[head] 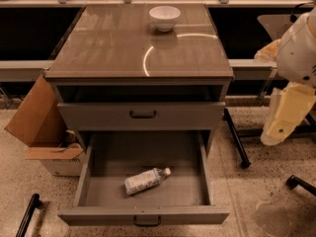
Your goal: Pick blue plastic bottle from middle drawer and place on counter
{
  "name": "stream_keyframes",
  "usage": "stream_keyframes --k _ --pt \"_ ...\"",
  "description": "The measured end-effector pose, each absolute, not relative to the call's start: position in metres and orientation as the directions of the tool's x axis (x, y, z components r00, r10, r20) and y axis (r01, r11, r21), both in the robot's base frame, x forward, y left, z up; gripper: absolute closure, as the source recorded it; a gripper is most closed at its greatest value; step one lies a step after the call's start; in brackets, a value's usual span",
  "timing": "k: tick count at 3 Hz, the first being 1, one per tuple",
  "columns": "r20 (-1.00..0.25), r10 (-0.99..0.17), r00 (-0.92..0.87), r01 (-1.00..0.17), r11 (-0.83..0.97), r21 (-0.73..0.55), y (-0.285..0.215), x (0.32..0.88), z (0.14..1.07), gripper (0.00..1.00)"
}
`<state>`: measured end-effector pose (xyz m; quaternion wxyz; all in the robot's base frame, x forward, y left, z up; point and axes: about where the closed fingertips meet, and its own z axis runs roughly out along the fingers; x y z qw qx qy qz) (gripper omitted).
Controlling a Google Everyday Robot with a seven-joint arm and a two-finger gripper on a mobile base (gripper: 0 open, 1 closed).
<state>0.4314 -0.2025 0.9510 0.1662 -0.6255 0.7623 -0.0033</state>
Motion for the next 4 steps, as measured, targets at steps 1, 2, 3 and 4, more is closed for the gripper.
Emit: stream_keyframes --k 1,2,3,4 --pt "-0.323 -0.944 -0.063 -0.98 0.12 -0.159 -0.169 0.417 0.902 0.0" --pt "-0.385 -0.923 -0.008 -0.998 0.032 -0.057 -0.129 0.394 0.829 0.0" --pt "-0.386 -0.923 -0.008 -0.998 0.032 -0.058 -0.129 0.394 0.829 0.0" --pt "-0.401 -0.916 -0.004 -0.998 0.031 -0.061 -0.122 0.397 0.819 0.0"
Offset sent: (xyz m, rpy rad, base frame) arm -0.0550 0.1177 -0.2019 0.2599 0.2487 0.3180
